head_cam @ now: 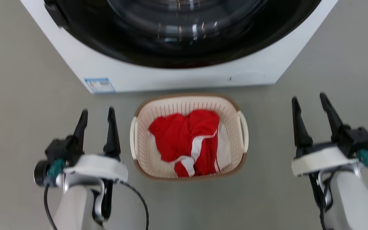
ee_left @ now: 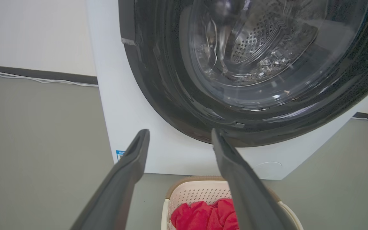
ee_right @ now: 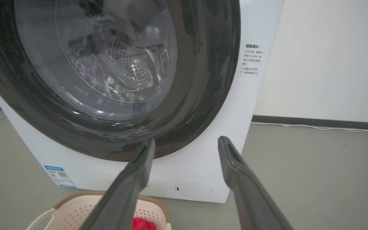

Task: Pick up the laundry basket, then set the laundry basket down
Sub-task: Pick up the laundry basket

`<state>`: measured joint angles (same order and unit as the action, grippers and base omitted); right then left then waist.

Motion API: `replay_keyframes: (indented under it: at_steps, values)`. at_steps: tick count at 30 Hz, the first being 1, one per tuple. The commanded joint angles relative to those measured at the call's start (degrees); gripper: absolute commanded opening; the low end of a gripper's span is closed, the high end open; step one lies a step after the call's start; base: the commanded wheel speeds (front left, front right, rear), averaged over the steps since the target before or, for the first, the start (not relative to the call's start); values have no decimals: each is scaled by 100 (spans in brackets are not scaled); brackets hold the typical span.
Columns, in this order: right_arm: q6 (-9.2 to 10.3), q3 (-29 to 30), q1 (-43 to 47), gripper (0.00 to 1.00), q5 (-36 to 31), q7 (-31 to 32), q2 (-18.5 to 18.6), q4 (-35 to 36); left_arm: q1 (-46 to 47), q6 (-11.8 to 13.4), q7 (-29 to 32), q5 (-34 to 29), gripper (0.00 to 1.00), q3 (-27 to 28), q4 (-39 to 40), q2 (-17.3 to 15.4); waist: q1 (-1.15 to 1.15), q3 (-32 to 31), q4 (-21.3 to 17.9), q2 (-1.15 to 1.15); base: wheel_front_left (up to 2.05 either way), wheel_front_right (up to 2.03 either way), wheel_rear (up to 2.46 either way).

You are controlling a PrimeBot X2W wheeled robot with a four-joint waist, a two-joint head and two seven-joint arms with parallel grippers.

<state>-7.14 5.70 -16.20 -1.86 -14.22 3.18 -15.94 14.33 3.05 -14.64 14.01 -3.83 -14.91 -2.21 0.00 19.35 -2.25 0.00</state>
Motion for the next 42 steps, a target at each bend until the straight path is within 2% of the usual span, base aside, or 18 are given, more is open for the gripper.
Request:
replay_keyframes:
  at_steps: [1, 7, 9, 15, 22, 31, 42]
  values:
    - [-35, -113, -211, 100, 61, -78, 20, 72, 263, -33, -36, -58, 100, 132, 88, -66, 0, 484, 71, 0, 0, 0, 0]
    - [-35, 29, -860, 100, 56, -78, 15, -387, 1008, -138, -36, -30, 100, -107, -380, -66, 0, 1272, 132, 0, 0, 0, 0]
    - [-35, 56, -1186, 100, 124, -78, 5, -979, 1394, -168, -36, 2, 100, -293, -818, -66, 0, 1600, 169, 0, 0, 0, 0]
    - [-35, 59, -1921, 100, 158, -21, -2, -2469, 2159, -172, -36, 169, 100, -671, -1818, -66, 0, 2057, 234, 0, 0, 0, 0]
    - [-35, -47, -2684, 100, 86, 86, -8, -3612, 2724, -68, -36, 569, 100, -1096, -2795, -66, 0, 2396, 273, 0, 0, 0, 0]
    - [-35, -165, -3258, 100, -28, -22, -12, -4229, 3186, 54, -36, 1011, 100, -1545, -3128, -66, 0, 2793, 367, 0, 0, 0, 0]
    - [-35, -209, -3565, 100, -102, -71, -18, -4480, 3395, 225, -36, 1184, 100, -1755, -3305, -66, 0, 3111, 450, 0, 0, 0, 0]
